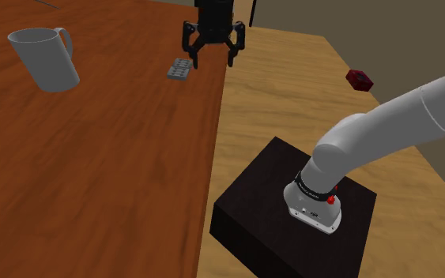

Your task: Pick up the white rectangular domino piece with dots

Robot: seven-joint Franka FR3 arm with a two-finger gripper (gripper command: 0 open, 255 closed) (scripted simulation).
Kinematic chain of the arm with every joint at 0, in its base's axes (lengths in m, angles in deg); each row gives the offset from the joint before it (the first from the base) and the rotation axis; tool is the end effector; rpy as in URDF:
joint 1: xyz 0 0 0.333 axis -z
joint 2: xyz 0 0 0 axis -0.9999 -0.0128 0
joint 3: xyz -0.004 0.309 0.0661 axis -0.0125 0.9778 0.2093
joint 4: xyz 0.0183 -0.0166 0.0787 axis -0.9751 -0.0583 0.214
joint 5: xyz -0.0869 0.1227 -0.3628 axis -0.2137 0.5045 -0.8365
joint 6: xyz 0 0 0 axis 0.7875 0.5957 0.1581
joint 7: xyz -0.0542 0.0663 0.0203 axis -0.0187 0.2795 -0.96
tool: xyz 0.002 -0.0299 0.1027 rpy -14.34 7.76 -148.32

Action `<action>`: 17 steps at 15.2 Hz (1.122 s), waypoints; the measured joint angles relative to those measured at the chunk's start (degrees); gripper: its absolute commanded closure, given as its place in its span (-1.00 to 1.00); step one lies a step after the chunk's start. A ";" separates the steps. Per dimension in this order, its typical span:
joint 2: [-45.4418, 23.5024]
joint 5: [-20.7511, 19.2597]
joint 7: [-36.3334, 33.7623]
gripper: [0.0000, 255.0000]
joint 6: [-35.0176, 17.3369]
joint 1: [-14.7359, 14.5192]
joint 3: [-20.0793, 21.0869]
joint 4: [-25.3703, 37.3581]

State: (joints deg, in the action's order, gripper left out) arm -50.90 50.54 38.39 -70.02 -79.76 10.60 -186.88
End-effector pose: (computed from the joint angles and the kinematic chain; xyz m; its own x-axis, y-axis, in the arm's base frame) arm 0.3871 0.1523 0.6170 0.8213 -0.5697 -0.0290 -0.5694 -0.8218 0.0185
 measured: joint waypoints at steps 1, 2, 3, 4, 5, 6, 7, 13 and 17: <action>-1.92 -0.21 -3.63 -1.00 -0.29 0.82 1.34 1.96; -4.02 -0.63 -7.22 -1.00 -0.38 1.65 2.64 4.25; -6.41 -1.27 -10.91 -1.00 -0.53 2.49 4.01 6.74; -8.38 -1.85 -14.63 -1.00 -0.86 3.14 5.30 8.58; -11.01 -2.79 -18.55 -1.00 -1.10 3.78 6.79 11.13; -13.40 -3.84 -22.28 -1.00 -1.16 4.40 7.92 13.47; -14.88 -4.50 -24.85 -1.00 -1.27 4.64 8.67 14.84; -15.68 -4.82 -27.04 -1.00 -5.10 4.74 9.32 11.89; -15.25 -4.58 -26.85 1.00 -7.22 4.68 9.30 9.75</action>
State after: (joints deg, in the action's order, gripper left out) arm -66.15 45.96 11.53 -77.24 -75.07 19.90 -177.14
